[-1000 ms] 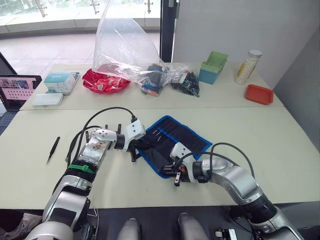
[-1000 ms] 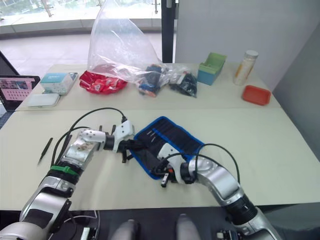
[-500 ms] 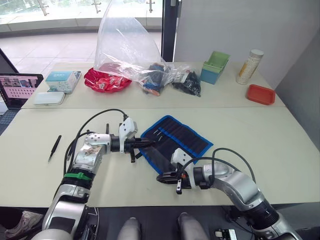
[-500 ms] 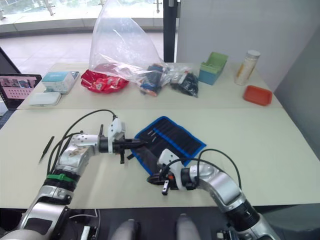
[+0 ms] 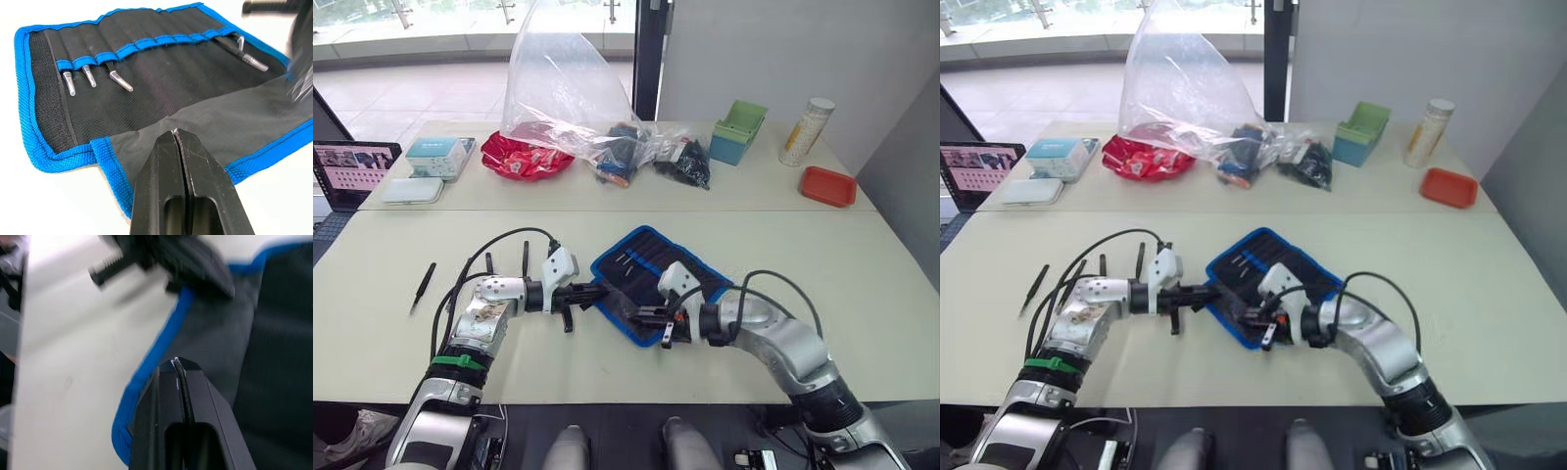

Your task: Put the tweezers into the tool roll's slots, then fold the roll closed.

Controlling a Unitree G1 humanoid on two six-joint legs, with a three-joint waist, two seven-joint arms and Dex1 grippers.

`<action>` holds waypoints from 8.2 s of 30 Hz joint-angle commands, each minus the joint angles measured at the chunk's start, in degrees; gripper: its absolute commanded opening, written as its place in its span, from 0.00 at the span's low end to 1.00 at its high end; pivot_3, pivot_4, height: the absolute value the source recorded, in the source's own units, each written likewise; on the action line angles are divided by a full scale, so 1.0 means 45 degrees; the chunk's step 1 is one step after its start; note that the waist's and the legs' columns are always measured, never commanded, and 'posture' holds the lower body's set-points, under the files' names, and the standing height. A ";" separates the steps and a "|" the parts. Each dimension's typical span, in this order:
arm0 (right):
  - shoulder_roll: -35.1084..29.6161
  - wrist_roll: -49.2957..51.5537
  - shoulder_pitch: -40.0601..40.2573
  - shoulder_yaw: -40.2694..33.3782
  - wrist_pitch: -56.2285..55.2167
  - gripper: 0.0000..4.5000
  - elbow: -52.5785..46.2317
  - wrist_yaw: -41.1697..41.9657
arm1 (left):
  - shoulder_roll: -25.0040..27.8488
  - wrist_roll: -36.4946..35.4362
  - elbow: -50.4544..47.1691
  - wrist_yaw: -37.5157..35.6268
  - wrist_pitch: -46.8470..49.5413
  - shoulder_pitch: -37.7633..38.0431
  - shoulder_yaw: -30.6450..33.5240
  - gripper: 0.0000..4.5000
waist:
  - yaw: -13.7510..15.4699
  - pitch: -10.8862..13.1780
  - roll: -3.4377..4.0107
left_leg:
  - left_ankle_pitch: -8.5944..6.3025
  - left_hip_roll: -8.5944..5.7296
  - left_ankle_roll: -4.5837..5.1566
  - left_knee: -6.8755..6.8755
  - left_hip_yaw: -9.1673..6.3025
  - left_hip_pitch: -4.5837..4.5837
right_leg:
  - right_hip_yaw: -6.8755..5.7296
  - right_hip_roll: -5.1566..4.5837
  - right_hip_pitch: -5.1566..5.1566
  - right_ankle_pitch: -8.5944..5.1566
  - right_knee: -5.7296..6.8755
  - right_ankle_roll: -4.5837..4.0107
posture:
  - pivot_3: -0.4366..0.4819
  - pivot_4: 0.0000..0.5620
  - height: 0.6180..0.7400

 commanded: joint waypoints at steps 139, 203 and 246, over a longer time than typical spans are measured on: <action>-0.2002 0.0461 0.1037 -0.5739 -0.3394 0.58 -0.0798 -0.1123 | 0.5819 -0.6093 -0.6181 0.2735 0.7018 0.2954 0.6522 0.00 | 0.0124 0.0051 0.0008 | 0.0040 0.0028 -0.0047 -0.0123 0.0049 -0.0148 | 0.0016 -0.0007 -0.0134 0.0109 -0.0163 -0.0052 | 0.48 0.27 1.00; 0.0970 -0.2661 0.2012 -0.2764 -0.6717 0.01 0.6331 -0.0808 | 0.0158 -0.2431 -0.6592 0.6719 1.1752 -0.1196 -0.1281 0.00 | -0.0069 -0.0135 -0.0177 | 0.0065 0.0014 -0.0078 -0.0066 0.0028 0.0101 | 0.0023 0.0003 0.0104 0.0052 -0.0076 0.0044 | 0.48 0.27 1.00; 0.1132 -0.2756 0.1641 -0.2450 -0.7104 0.00 0.6914 -0.0271 | -0.1294 -0.1890 -0.3973 0.5864 1.1432 -0.3787 0.1176 0.99 | -0.0171 -0.0267 -0.0122 | 0.0068 0.0018 -0.0083 -0.0106 0.0027 0.0097 | 0.0023 0.0009 0.0131 0.0075 -0.0192 0.0091 | 0.48 0.27 1.00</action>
